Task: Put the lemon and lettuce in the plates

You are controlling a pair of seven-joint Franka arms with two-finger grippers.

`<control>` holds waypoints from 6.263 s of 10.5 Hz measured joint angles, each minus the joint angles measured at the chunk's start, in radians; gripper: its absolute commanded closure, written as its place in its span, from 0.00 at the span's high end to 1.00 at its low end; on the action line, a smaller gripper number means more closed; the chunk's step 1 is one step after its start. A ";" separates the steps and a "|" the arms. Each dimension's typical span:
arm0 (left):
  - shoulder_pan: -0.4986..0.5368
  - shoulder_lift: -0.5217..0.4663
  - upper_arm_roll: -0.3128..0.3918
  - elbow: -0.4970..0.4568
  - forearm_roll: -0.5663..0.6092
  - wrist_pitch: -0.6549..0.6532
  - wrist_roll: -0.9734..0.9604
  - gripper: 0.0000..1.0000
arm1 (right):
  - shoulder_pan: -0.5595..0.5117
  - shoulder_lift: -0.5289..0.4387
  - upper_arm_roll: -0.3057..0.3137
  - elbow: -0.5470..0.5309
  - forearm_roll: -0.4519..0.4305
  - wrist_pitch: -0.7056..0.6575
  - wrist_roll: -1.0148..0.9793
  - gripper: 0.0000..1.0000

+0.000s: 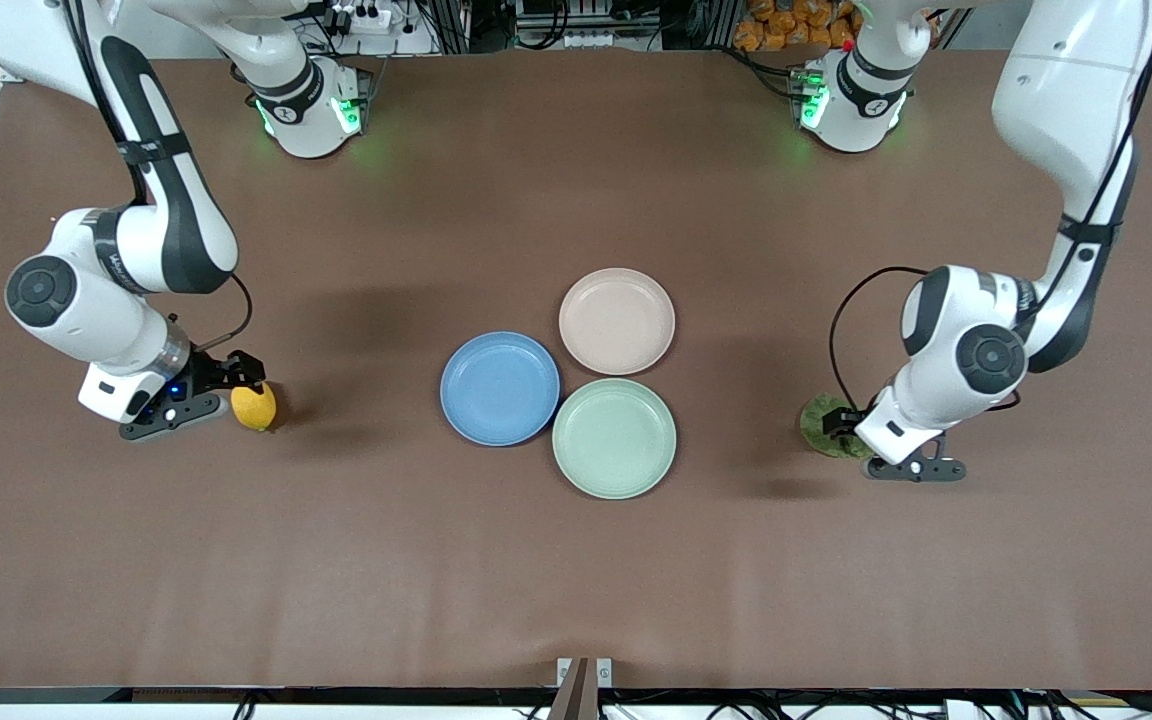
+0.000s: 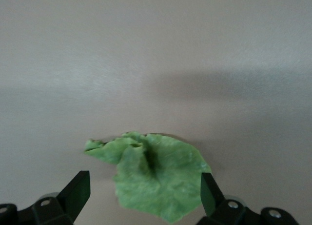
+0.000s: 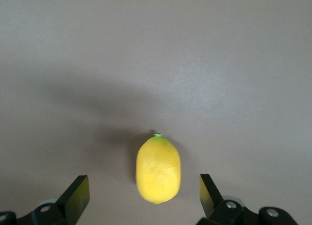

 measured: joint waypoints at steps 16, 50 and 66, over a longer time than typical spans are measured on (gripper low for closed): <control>-0.032 0.022 -0.023 0.016 0.029 -0.007 -0.140 0.00 | -0.046 0.120 -0.010 -0.053 -0.078 0.146 0.096 1.00; 0.025 -0.299 -0.376 0.259 0.045 -0.471 -0.675 1.00 | 0.333 0.394 0.232 0.435 0.162 -0.132 0.691 0.82; 0.066 -0.493 -0.008 0.389 -0.134 -0.761 -0.036 1.00 | 0.068 -0.093 0.102 0.523 0.015 -0.629 0.466 1.00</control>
